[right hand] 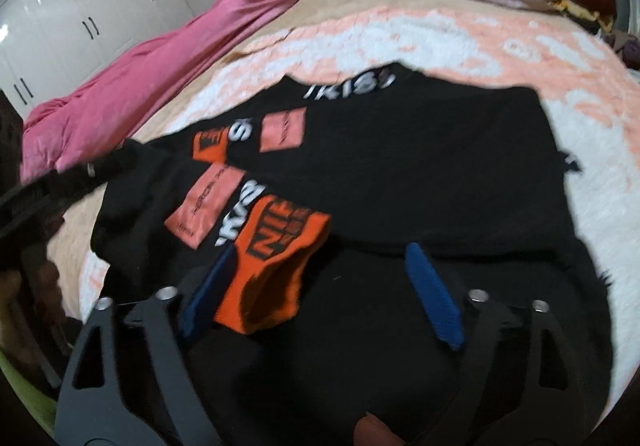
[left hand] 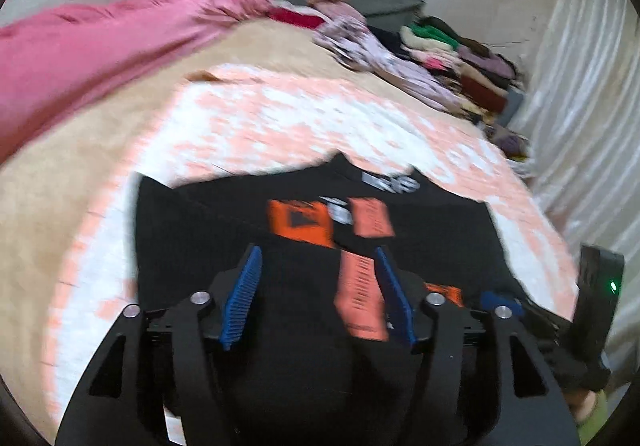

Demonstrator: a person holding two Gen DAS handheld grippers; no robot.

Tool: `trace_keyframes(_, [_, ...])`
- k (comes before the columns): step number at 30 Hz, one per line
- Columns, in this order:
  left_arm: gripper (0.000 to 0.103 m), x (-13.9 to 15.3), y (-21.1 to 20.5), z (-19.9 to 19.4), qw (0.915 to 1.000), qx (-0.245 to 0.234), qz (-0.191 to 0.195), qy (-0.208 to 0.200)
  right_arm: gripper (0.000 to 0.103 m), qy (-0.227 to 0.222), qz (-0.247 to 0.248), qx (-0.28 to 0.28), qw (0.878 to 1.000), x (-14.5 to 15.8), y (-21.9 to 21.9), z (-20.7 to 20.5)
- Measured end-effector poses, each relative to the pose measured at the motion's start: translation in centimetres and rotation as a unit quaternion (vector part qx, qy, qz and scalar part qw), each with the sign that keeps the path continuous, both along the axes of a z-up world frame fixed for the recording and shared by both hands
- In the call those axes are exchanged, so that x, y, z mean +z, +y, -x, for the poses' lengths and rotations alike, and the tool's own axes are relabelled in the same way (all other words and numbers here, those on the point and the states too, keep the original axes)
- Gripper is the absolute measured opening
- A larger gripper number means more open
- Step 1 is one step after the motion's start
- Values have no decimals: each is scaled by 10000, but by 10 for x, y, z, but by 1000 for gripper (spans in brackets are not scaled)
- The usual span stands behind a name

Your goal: Fold small clothes

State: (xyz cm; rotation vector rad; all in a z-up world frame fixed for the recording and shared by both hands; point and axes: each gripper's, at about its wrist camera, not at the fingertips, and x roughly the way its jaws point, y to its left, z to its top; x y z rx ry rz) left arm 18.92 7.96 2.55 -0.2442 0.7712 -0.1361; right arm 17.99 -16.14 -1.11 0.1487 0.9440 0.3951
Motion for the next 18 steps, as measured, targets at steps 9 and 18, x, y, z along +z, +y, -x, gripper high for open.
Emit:
trace_keyframes(9, [71, 15, 41, 3, 9981, 574, 10, -222, 12, 66, -211, 259, 9994, -19, 25, -2])
trace_keyframes(18, [71, 16, 61, 3, 9958, 860, 86, -288, 5, -796, 134, 543, 9953, 26, 30, 9])
